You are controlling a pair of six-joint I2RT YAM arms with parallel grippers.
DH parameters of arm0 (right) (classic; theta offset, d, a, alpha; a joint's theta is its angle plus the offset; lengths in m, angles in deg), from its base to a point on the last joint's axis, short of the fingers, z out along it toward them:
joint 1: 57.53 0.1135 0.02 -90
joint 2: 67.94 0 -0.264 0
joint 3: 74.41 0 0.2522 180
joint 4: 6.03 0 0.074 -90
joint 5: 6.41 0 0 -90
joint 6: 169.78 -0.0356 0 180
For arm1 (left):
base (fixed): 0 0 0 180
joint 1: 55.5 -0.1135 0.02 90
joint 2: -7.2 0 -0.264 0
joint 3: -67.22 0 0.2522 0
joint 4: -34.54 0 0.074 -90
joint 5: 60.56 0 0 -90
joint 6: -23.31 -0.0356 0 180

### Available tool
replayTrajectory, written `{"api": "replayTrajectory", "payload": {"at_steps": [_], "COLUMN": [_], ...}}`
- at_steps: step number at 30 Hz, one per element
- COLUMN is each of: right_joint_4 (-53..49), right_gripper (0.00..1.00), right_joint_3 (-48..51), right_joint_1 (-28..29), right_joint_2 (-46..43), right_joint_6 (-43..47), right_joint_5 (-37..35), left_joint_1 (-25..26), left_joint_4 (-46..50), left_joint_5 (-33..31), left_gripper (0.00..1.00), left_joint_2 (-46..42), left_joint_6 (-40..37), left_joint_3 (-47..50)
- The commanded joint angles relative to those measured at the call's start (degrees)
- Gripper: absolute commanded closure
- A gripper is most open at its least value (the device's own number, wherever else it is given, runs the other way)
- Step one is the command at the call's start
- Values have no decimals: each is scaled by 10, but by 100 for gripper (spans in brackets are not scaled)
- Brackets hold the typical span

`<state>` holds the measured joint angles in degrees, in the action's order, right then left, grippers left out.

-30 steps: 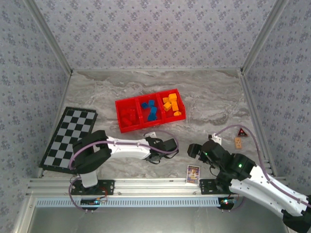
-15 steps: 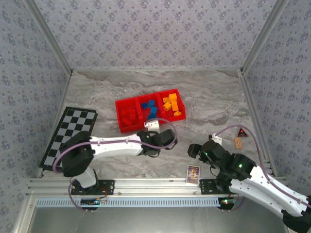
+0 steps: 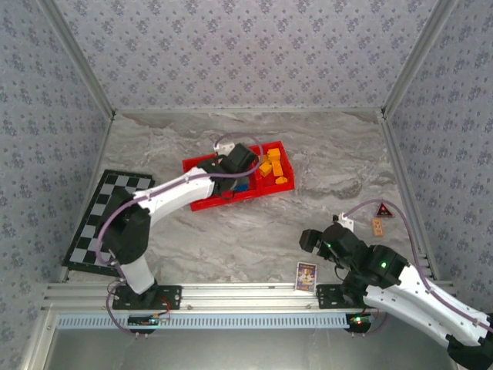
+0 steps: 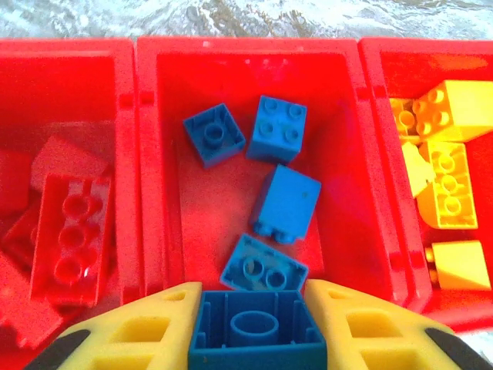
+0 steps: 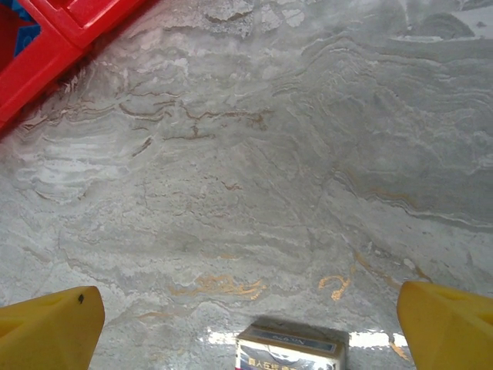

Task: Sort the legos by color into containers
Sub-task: Place the lego in the container.

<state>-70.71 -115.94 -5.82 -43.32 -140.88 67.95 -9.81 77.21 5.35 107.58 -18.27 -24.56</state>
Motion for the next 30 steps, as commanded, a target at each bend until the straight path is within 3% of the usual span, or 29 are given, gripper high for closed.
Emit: {"api": "replayTrajectory", "payload": {"at_steps": [1,16,25,30], "right_joint_4": [-31,-40,-42,-39], "right_gripper": [0,0,0,0], "right_joint_3": [-4,-18,-15,-16], "right_joint_1": [-3,-5,-6,-6], "right_joint_2": [-6,-8,-8,-6], "right_joint_6": [-6,5,0,1], "right_joint_5": [-11,-5,-4,-4], "left_joint_1": [-17,-32,-47,-53], "left_joint_4": [41,148,143,119], "left_joint_5": [41,3,-4,7], "left_gripper": [86,83,68,48], "left_joint_2": [39,187,191,175], "left_joint_6": [-65,-122,-121,-134], "left_joint_3": [-51,-233,-220,-204]}}
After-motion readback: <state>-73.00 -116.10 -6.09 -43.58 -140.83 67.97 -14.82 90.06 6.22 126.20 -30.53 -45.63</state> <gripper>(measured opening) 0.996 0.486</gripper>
